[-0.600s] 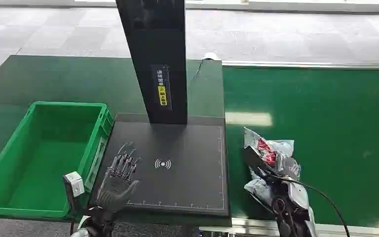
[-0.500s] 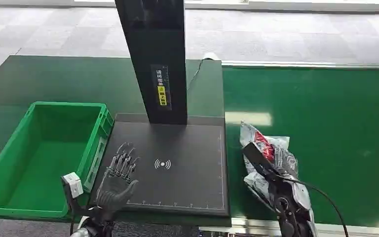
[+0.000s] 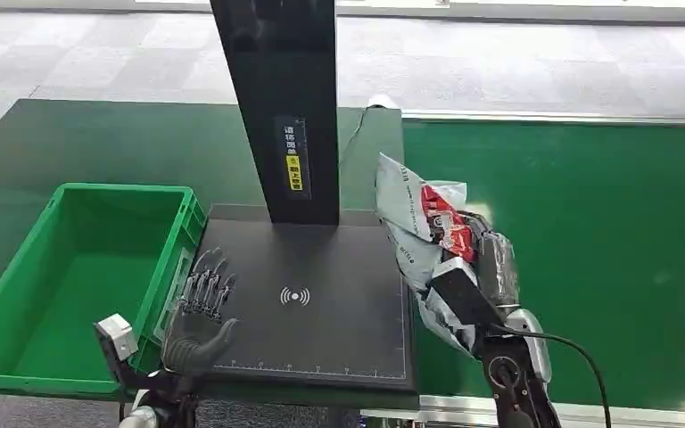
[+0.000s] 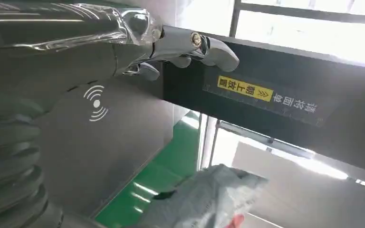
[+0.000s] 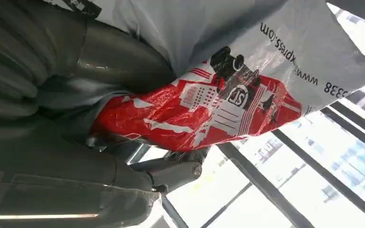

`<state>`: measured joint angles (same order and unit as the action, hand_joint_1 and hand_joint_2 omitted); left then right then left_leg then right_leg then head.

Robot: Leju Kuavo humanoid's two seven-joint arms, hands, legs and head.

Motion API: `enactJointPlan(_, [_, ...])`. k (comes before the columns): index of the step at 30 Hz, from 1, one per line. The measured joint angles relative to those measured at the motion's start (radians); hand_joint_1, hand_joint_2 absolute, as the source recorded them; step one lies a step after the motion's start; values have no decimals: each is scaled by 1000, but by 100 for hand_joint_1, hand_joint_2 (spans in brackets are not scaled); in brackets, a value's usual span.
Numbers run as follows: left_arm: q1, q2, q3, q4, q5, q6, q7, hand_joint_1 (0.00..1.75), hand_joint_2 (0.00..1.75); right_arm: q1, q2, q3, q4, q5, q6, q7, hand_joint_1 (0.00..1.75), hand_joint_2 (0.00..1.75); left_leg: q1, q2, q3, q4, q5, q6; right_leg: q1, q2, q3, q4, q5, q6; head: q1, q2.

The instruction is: Moved the parcel from conveyor to table for the left to box.

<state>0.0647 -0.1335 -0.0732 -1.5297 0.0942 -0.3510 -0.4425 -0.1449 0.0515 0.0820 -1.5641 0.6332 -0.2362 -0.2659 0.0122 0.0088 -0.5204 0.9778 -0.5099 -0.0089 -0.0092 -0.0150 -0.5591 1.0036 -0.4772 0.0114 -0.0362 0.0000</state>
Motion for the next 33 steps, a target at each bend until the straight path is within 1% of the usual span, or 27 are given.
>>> enactJointPlan(3, [-2, 3, 0, 4, 0, -3, 0, 0, 175, 8, -3, 11, -27, -24, 10, -27, 175, 175, 0, 0, 0, 0, 0, 0, 0, 0, 0, 0, 0, 0, 0, 0])
enactJointPlan(6, [-9, 7, -2, 13, 0, -12, -8, 0, 175, 10, -15, 52, -31, -26, 116, -16, 175, 175, 0, 1, 0, 0, 0, 0, 0, 1, -1, 0, 0, 0, 0, 0])
enactJointPlan(9, [-15, 9, -2, 20, 0, -14, -10, 0, 175, 12, -19, 84, -31, -24, 128, -15, 175, 175, 0, 1, 0, 0, 0, 0, 0, 0, -1, 0, 0, 0, 0, 0])
enactJointPlan(10, [-15, 10, -2, 23, 0, -14, -16, 0, 175, 11, -21, 92, -31, -18, 149, -14, 175, 175, 0, 0, 0, 0, 0, 0, 0, 0, -1, 0, 0, 0, 0, 0])
enactJointPlan(11, [-17, 10, -2, 25, 9, -17, -26, 0, 175, 9, -26, 104, -30, -11, 184, -13, 175, 175, 0, 1, -1, 0, 0, 0, 0, 0, -1, 0, 0, 0, 0, 0])
enactJointPlan(14, [-39, 7, -2, 35, 64, -26, -51, 0, 175, -18, -48, 180, -4, 45, 337, -20, 175, 175, 0, 1, -1, 0, 0, 0, 0, 0, -1, 0, 0, 0, 0, 0])
enactJointPlan(15, [-48, 6, -1, 37, 79, -25, -55, 0, 175, -39, -59, 219, 21, 69, 384, -28, 175, 175, 0, 1, -1, 0, 0, 0, 0, 0, -1, 0, 0, 0, 0, 0])
enactJointPlan(18, [-62, 3, 0, 42, 108, -4, -58, 0, 175, -119, -80, 339, 125, 126, 462, -46, 175, 175, 0, 1, -1, 0, 1, 0, 0, 0, 0, 0, 0, 0, 0, 0])
enactJointPlan(19, [-63, 3, 0, 42, 116, 7, -59, 0, 175, -152, -82, 377, 169, 130, 471, -52, 175, 175, 0, 1, -1, 0, 1, 0, 0, 1, 0, 0, 1, 0, 0, 0])
enactJointPlan(20, [-63, 3, 0, 40, 124, 15, -59, 0, 175, -194, -82, 417, 214, 129, 474, -61, 175, 175, 0, 2, -1, 0, 1, 0, 0, 1, 4, 0, 1, 0, 0, 0])
enactJointPlan(24, [-62, 3, 1, 22, 145, 29, -56, 0, 175, -336, -82, 557, 363, 100, 481, -64, 175, 175, 0, 1, -1, 0, 2, 0, 0, 0, 3, 0, 2, 0, 0, 0])
enactJointPlan(28, [-61, 4, 3, 14, 145, 31, -53, 0, 175, -392, -83, 618, 430, 92, 481, -64, 175, 175, 0, 1, -1, 0, 2, 0, 0, 1, 3, 0, 2, 0, 0, 0])
enactJointPlan(33, [-60, 5, 4, 13, 145, 31, -52, 0, 175, -418, -83, 646, 464, 91, 481, -64, 175, 175, 0, 1, -1, 0, 2, 0, 0, 1, 3, 0, 2, 0, 0, 0])
